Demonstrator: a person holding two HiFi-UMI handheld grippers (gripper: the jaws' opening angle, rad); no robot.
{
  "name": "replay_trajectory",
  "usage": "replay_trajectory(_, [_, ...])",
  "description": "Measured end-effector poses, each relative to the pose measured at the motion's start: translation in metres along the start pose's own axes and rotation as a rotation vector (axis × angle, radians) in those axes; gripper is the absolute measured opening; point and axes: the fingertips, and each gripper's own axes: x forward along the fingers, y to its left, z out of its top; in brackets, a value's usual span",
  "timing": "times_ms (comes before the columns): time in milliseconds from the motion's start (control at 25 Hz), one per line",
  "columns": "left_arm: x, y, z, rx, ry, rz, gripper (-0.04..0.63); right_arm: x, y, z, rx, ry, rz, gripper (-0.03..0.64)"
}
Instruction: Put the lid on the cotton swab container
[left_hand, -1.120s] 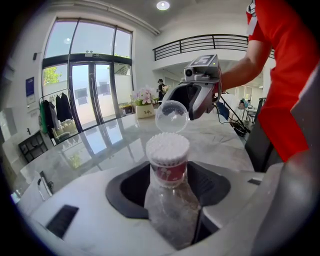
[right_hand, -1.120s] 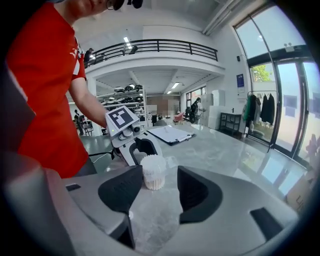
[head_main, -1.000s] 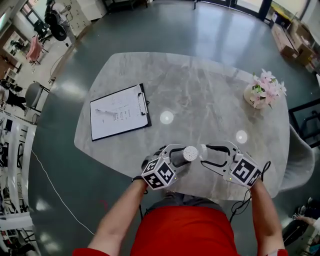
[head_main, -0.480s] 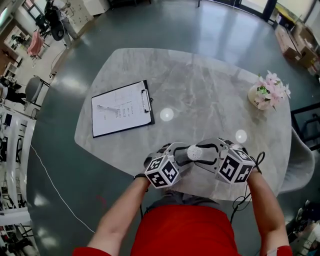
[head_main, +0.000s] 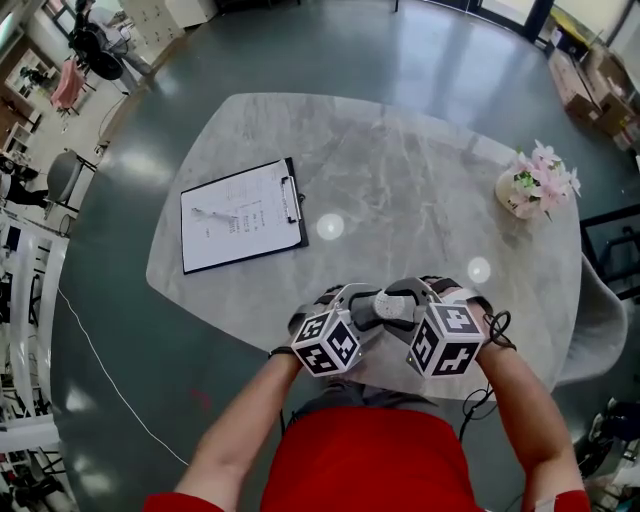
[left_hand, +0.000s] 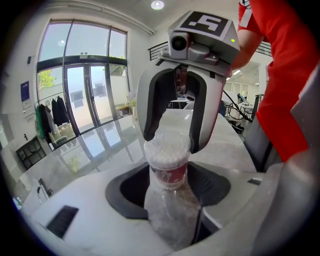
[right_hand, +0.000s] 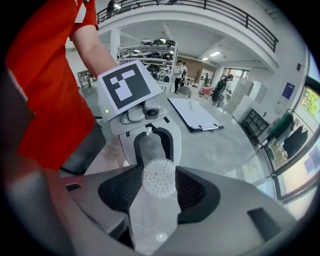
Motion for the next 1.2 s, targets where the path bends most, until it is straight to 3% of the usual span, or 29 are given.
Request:
replay_trajectory(160, [0.001, 0.0, 0.0, -0.006, -0.005, 0.003, 0.267, 0.001, -0.001, 0.0, 0.002, 0.045, 0.006, 0.222])
replay_trajectory(400, [0.001, 0.0, 0.0, -0.011, -0.006, 0.006, 0.268, -0.007, -0.004, 0.004, 0.158, -0.069, 0.038, 0.239])
replay_trajectory(600, [0.001, 0.0, 0.0, -0.018, -0.011, 0.011, 0.268, -0.01, -0.021, 0.016, 0.271, -0.175, -0.065, 0.239])
replay_trajectory(760, [0.002, 0.001, 0.001, -0.021, -0.011, 0.016, 0.267, 0.0, -0.029, 0.017, 0.332, -0.179, -0.126, 0.239])
replay_trajectory(960, [0.001, 0.001, 0.001, -0.018, -0.003, 0.02, 0.267, 0.004, -0.028, 0.013, 0.432, -0.176, -0.095, 0.239])
replay_trajectory(1200, [-0.001, 0.001, 0.002, -0.02, -0.009, 0.032, 0.267, 0.0, -0.028, 0.012, 0.479, -0.258, -0.089, 0.239])
